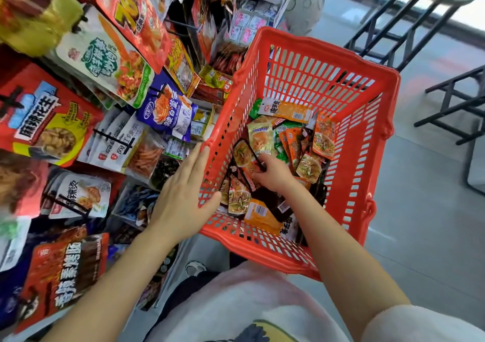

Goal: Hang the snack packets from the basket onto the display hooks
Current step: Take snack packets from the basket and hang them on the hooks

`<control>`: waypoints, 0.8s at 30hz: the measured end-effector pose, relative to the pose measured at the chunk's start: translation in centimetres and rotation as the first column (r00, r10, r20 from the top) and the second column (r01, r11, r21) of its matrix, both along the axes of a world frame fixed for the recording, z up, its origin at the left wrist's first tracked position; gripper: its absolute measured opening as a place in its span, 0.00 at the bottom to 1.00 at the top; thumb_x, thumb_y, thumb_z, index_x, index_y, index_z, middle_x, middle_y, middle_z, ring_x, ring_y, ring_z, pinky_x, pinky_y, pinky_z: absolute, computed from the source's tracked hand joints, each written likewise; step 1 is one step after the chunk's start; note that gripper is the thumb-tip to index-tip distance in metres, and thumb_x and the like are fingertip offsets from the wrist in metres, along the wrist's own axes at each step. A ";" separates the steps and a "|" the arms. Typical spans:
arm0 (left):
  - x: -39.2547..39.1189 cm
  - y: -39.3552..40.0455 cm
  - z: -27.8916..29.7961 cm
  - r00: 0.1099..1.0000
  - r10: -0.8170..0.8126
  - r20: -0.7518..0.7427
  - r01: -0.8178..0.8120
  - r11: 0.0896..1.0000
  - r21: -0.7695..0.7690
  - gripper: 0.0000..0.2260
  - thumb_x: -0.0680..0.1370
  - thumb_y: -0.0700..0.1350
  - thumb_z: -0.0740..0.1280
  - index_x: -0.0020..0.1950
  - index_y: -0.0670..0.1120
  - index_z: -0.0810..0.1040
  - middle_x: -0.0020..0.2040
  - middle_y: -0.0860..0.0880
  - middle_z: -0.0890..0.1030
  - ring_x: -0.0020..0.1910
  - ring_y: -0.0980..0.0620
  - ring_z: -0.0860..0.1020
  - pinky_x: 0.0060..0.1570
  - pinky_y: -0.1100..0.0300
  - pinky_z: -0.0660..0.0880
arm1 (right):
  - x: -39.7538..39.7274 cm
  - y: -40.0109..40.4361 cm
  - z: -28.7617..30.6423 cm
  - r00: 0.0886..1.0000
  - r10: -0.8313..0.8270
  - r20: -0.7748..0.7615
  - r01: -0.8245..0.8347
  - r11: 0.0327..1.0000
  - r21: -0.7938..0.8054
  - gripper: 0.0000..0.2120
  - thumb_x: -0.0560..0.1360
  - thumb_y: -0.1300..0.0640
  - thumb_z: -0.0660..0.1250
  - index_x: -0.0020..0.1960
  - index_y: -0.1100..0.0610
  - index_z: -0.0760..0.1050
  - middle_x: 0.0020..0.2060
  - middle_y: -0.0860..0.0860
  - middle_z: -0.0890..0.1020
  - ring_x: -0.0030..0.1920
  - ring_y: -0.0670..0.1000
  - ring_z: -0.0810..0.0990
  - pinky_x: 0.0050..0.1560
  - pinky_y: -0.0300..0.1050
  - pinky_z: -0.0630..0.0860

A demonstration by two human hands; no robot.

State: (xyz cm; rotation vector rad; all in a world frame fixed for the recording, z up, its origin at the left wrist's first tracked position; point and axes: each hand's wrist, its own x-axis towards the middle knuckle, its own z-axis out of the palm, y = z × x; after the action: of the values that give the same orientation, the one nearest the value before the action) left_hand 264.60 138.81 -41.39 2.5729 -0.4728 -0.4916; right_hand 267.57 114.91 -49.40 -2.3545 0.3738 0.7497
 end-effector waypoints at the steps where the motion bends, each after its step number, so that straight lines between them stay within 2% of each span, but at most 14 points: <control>1: 0.0 0.0 0.0 1.000 0.002 -0.006 -0.002 1.000 0.002 0.39 0.81 0.59 0.60 0.81 0.58 0.34 0.81 0.60 0.36 0.82 0.54 0.48 0.77 0.48 0.52 | -0.1 -0.1 0.3 0.998 -0.052 0.020 0.052 0.998 0.027 0.26 0.78 0.54 0.71 0.73 0.58 0.69 0.67 0.57 0.77 0.65 0.59 0.77 0.60 0.50 0.73; 4: -0.1 0.0 0.1 1.000 -0.001 -0.013 0.001 1.000 0.009 0.40 0.81 0.57 0.62 0.81 0.58 0.34 0.81 0.60 0.35 0.81 0.55 0.47 0.77 0.49 0.51 | 0.1 -1.0 1.4 0.952 -0.279 0.127 0.267 0.958 0.105 0.19 0.79 0.58 0.70 0.68 0.58 0.72 0.57 0.54 0.81 0.54 0.56 0.80 0.50 0.47 0.75; 6: -0.1 -0.1 0.2 1.000 0.005 -0.011 -0.005 1.000 -0.003 0.40 0.81 0.56 0.63 0.81 0.57 0.35 0.81 0.59 0.37 0.81 0.54 0.48 0.77 0.49 0.51 | 0.6 -1.7 2.2 0.875 -0.440 0.204 0.396 0.891 0.221 0.16 0.79 0.59 0.69 0.65 0.59 0.73 0.53 0.50 0.79 0.54 0.54 0.79 0.54 0.52 0.77; 8: -0.1 -0.1 0.3 1.000 0.007 -0.021 -0.007 1.000 -0.005 0.40 0.81 0.57 0.63 0.81 0.58 0.35 0.81 0.59 0.37 0.82 0.54 0.47 0.77 0.49 0.51 | 1.1 -1.8 2.8 0.795 -0.579 0.180 0.496 0.792 0.356 0.19 0.79 0.57 0.70 0.68 0.58 0.70 0.58 0.48 0.77 0.59 0.51 0.77 0.63 0.54 0.76; 10: -0.1 -0.1 0.3 0.999 0.003 -0.038 -0.003 1.000 -0.004 0.40 0.81 0.58 0.62 0.80 0.59 0.33 0.81 0.60 0.36 0.81 0.55 0.45 0.77 0.51 0.48 | 1.6 -1.1 2.8 0.748 -0.662 0.048 0.577 0.684 0.445 0.28 0.78 0.53 0.71 0.74 0.57 0.66 0.66 0.48 0.74 0.64 0.50 0.74 0.68 0.54 0.72; 12: -0.1 0.0 0.4 0.999 -0.006 -0.045 0.006 1.000 -0.006 0.40 0.81 0.59 0.61 0.79 0.60 0.32 0.81 0.60 0.35 0.81 0.57 0.44 0.77 0.52 0.46 | 1.5 0.2 1.9 0.774 -0.629 -0.070 0.592 0.681 0.431 0.27 0.77 0.54 0.72 0.73 0.58 0.67 0.68 0.54 0.76 0.63 0.55 0.78 0.64 0.56 0.76; 14: -0.1 0.2 0.4 0.999 -0.009 -0.041 0.009 1.000 -0.005 0.40 0.81 0.60 0.61 0.78 0.60 0.31 0.81 0.60 0.35 0.81 0.57 0.44 0.77 0.52 0.46 | 0.9 1.7 0.8 0.866 -0.486 -0.115 0.497 0.814 0.302 0.22 0.77 0.57 0.72 0.68 0.59 0.70 0.63 0.58 0.80 0.54 0.55 0.82 0.54 0.53 0.80; 15: -0.2 0.3 0.4 0.999 -0.008 -0.040 0.007 1.000 -0.004 0.40 0.81 0.61 0.60 0.79 0.60 0.32 0.81 0.59 0.36 0.81 0.57 0.44 0.77 0.52 0.46 | 0.5 2.3 0.2 0.906 -0.405 -0.123 0.423 0.877 0.225 0.22 0.77 0.56 0.73 0.67 0.60 0.70 0.62 0.58 0.80 0.52 0.54 0.82 0.51 0.51 0.78; 16: -0.2 0.3 0.3 0.999 -0.007 -0.038 0.007 1.000 -0.004 0.39 0.81 0.62 0.59 0.80 0.59 0.33 0.81 0.59 0.36 0.81 0.57 0.45 0.77 0.52 0.46 | 0.3 2.8 -0.1 0.930 -0.345 -0.128 0.362 0.920 0.151 0.25 0.76 0.54 0.74 0.68 0.60 0.69 0.63 0.58 0.79 0.55 0.55 0.81 0.52 0.50 0.76; 18: -0.2 0.4 0.2 0.999 -0.007 -0.032 0.007 1.000 -0.009 0.39 0.78 0.65 0.55 0.80 0.58 0.33 0.82 0.58 0.38 0.81 0.56 0.45 0.76 0.53 0.46 | 0.3 3.2 -0.6 0.943 -0.309 -0.123 0.318 0.947 0.055 0.30 0.77 0.51 0.73 0.72 0.62 0.65 0.70 0.59 0.73 0.65 0.59 0.75 0.59 0.50 0.74; 19: -0.1 0.4 0.2 0.999 -0.006 -0.033 0.005 1.000 -0.013 0.39 0.77 0.65 0.53 0.80 0.58 0.34 0.82 0.57 0.38 0.81 0.55 0.46 0.76 0.53 0.47 | 0.4 3.3 -0.9 0.944 -0.312 -0.106 0.317 0.948 0.032 0.32 0.77 0.50 0.73 0.73 0.62 0.64 0.71 0.60 0.69 0.67 0.60 0.73 0.61 0.50 0.73; 21: -0.1 0.4 0.1 0.999 -0.002 -0.045 0.001 1.000 -0.019 0.39 0.76 0.66 0.52 0.80 0.59 0.33 0.82 0.57 0.39 0.81 0.55 0.46 0.77 0.51 0.48 | 0.3 3.4 -1.7 0.917 -0.385 -0.105 0.396 0.911 0.116 0.34 0.75 0.50 0.75 0.73 0.61 0.64 0.69 0.58 0.73 0.65 0.59 0.76 0.61 0.51 0.75; 24: -0.1 0.4 -0.1 0.999 0.000 -0.045 -0.002 0.999 -0.053 0.38 0.78 0.64 0.55 0.80 0.61 0.33 0.83 0.57 0.41 0.82 0.55 0.46 0.79 0.47 0.51 | -0.2 3.8 -2.7 0.819 -0.528 -0.225 0.573 0.769 0.284 0.28 0.71 0.53 0.79 0.65 0.59 0.70 0.58 0.54 0.80 0.56 0.55 0.81 0.56 0.51 0.79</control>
State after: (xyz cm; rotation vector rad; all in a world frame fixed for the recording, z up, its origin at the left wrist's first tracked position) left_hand 264.51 139.17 -41.54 2.5056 -0.4624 -0.5288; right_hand 267.33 118.69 -52.12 -1.7321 0.8789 0.6173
